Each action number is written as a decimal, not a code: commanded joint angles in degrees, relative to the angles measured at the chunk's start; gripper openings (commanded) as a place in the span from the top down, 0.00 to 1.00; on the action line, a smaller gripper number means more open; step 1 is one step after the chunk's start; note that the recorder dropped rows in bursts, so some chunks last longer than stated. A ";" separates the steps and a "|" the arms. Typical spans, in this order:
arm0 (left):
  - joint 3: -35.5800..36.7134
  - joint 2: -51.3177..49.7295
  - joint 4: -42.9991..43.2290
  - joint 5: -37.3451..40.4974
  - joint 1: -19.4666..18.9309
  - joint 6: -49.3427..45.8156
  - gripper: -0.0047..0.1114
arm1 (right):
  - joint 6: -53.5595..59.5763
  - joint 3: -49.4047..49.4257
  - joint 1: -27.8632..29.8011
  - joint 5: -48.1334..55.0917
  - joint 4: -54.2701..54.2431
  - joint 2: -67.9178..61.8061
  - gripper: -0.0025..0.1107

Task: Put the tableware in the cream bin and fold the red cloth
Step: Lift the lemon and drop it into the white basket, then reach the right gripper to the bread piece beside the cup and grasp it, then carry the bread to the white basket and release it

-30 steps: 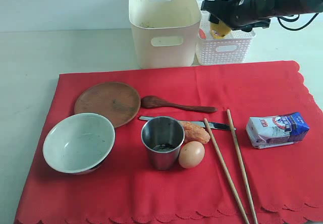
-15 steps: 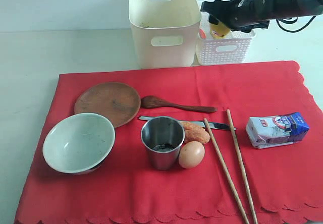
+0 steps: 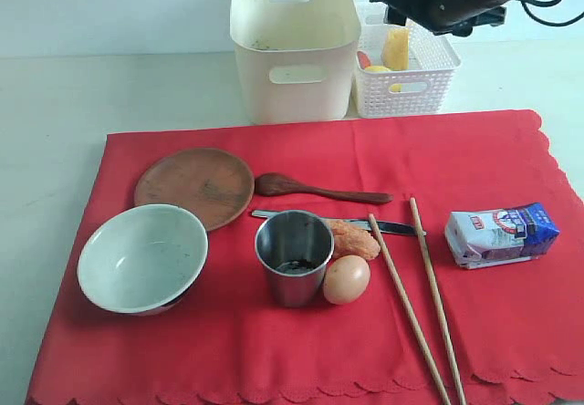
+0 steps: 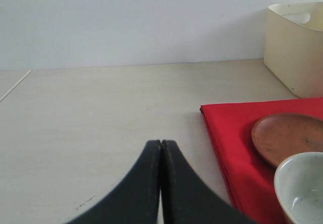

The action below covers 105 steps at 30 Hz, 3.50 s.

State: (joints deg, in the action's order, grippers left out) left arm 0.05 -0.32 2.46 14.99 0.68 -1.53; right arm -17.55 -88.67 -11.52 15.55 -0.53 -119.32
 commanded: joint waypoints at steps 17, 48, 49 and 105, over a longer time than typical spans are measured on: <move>-0.05 0.32 -0.32 -0.09 -0.08 0.21 0.94 | 5.97 3.44 -0.51 32.18 0.53 18.57 0.85; -0.05 0.32 -0.32 -0.09 -0.08 0.21 0.94 | 4.22 32.32 -26.85 20.43 2.12 26.46 0.83; -0.05 0.32 -0.32 -0.09 -0.08 0.21 0.94 | 4.22 32.74 -27.15 20.21 2.50 26.46 0.79; -0.05 0.32 -0.32 -0.09 -0.08 0.21 0.94 | 8.97 32.20 -27.15 8.43 4.66 17.32 0.98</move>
State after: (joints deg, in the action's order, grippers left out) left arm 0.05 -0.32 2.46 14.99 0.68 -1.53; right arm -8.80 -55.41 -38.57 24.60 3.16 -104.50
